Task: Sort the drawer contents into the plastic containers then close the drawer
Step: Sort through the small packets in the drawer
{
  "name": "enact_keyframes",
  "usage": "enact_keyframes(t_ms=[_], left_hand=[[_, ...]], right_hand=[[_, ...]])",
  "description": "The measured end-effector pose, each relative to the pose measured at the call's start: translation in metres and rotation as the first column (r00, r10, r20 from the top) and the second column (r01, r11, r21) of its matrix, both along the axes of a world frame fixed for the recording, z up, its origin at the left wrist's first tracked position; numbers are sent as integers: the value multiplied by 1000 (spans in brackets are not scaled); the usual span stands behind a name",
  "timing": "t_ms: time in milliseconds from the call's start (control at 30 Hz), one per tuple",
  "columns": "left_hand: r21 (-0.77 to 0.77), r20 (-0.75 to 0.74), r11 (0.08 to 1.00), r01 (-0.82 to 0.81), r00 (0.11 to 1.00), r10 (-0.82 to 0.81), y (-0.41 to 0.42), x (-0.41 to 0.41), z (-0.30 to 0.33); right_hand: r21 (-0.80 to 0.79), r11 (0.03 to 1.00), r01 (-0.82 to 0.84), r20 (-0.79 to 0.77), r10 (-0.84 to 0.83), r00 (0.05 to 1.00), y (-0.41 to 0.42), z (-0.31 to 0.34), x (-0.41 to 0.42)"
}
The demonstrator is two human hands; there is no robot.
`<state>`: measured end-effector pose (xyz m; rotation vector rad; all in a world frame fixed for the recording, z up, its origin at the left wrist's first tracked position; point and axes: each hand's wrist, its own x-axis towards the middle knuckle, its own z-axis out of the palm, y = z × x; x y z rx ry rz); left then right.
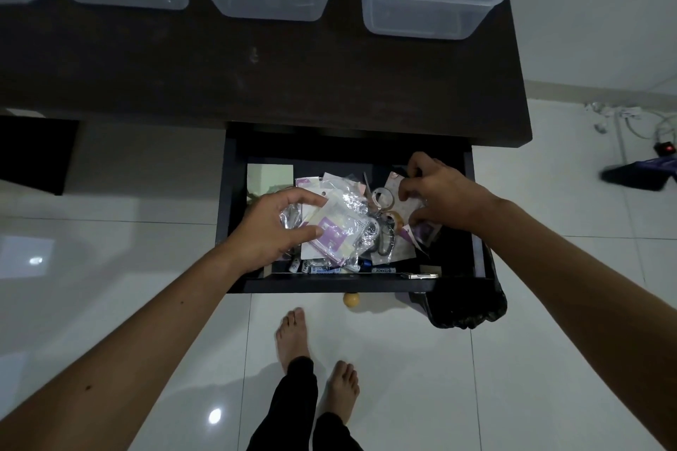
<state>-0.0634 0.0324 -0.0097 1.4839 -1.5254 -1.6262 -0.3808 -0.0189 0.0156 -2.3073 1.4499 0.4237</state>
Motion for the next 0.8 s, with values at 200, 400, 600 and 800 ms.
enact_keyframes(t_ms=[200, 400, 600, 800], left_hand=[[-7, -14, 1000, -2, 1000, 2, -1, -1, 0], [-6, -158, 1000, 8, 987, -8, -1, -2, 5], [-53, -41, 998, 25, 999, -27, -1, 1, 2], [-70, 37, 997, 14, 999, -12, -3, 0, 1]], right_hand=[[141, 990, 18, -34, -14, 999, -9, 4, -2], [225, 972, 61, 118, -89, 989, -7, 7, -5], [244, 965, 100, 287, -170, 943, -8, 35, -13], [202, 965, 167, 392, -236, 889, -13, 77, -13]])
